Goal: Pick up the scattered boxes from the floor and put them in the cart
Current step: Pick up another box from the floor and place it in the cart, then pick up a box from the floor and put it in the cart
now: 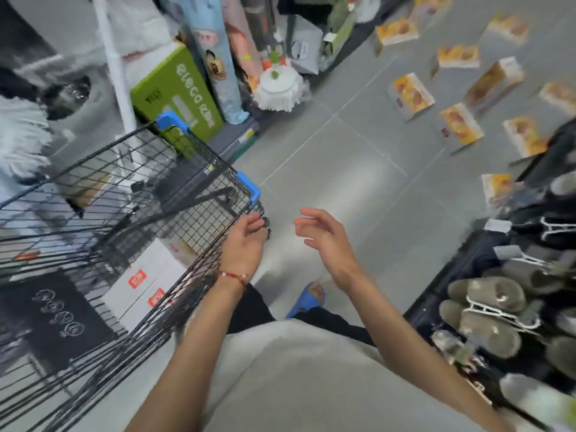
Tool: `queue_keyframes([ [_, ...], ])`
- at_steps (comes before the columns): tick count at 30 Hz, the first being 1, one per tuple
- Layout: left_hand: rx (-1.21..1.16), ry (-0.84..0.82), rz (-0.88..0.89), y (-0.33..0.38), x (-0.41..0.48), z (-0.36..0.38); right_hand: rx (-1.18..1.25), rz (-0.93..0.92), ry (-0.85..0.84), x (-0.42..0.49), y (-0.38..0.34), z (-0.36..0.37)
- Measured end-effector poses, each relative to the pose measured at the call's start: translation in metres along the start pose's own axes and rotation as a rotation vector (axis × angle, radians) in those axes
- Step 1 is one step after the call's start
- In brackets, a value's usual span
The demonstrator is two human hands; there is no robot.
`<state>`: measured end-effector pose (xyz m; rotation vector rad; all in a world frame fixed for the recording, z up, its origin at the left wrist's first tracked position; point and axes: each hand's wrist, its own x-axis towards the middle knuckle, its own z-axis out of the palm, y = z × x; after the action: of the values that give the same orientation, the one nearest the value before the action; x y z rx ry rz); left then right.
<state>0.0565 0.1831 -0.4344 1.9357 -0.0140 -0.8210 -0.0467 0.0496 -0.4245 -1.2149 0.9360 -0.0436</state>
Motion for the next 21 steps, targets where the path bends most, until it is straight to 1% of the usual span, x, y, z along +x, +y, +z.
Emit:
queue_keyframes([
  [2,0.029,-0.071,0.033,0.018,0.004,0.028,0.029,0.0,0.054,0.003,-0.002,-0.025],
  [6,0.117,-0.16,0.085,0.049,0.017,0.072,0.144,0.016,0.166,0.014,-0.008,-0.069],
  [12,0.121,-0.271,0.061,0.09,0.058,0.141,0.277,0.019,0.298,0.04,-0.034,-0.128],
  [17,0.105,-0.391,0.08,0.15,0.12,0.206,0.327,0.018,0.435,0.1,-0.073,-0.185],
  [21,0.117,-0.42,0.102,0.21,0.178,0.248,0.334,0.008,0.495,0.157,-0.117,-0.223],
])
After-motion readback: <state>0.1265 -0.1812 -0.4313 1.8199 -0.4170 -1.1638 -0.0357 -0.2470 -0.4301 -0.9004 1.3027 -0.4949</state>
